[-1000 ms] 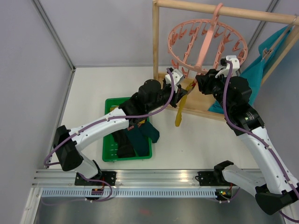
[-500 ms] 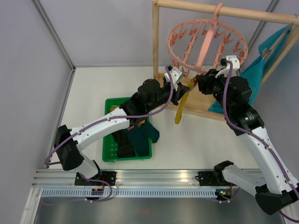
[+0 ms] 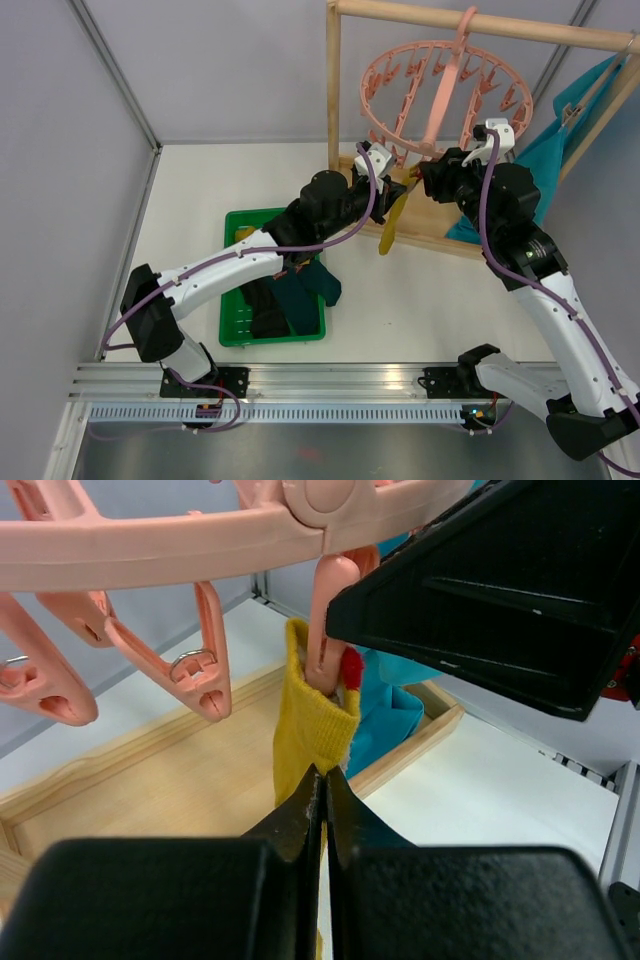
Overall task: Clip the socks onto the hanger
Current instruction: Clamp the sock onto the hanger.
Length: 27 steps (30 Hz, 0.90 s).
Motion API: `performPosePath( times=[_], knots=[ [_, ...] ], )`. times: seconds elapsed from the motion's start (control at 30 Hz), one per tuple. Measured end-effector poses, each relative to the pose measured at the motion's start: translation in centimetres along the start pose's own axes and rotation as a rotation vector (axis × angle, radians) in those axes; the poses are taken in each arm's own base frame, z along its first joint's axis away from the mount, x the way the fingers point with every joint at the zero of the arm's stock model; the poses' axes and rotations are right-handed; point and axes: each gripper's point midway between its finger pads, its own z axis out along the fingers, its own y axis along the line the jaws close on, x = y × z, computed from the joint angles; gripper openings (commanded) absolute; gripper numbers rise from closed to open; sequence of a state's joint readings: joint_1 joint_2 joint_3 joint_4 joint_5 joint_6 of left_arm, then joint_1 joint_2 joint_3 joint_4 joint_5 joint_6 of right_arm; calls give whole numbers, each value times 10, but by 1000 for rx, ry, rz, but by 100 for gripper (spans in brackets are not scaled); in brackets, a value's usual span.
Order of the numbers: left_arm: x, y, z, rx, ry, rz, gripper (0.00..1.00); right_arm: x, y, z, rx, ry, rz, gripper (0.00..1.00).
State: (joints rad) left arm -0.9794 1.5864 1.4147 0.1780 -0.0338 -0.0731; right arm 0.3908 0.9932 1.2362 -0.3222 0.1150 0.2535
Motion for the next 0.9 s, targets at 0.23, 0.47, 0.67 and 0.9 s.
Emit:
performPosePath(
  times=[0.23, 0.47, 0.67, 0.9],
  knots=[
    [-1, 5, 0, -32, -6, -15, 2, -7, 3, -7, -6, 1, 15, 68],
    [-2, 14, 0, -91, 8, -26, 3, -16, 8, -17, -33, -17, 27, 74],
    [-21, 32, 2, -166, 9, -48, 4, -25, 16, -30, -75, -41, 37, 76],
    [-33, 93, 1, -287, 23, -151, 4, -39, 19, -50, -100, -83, 40, 77]
  ],
)
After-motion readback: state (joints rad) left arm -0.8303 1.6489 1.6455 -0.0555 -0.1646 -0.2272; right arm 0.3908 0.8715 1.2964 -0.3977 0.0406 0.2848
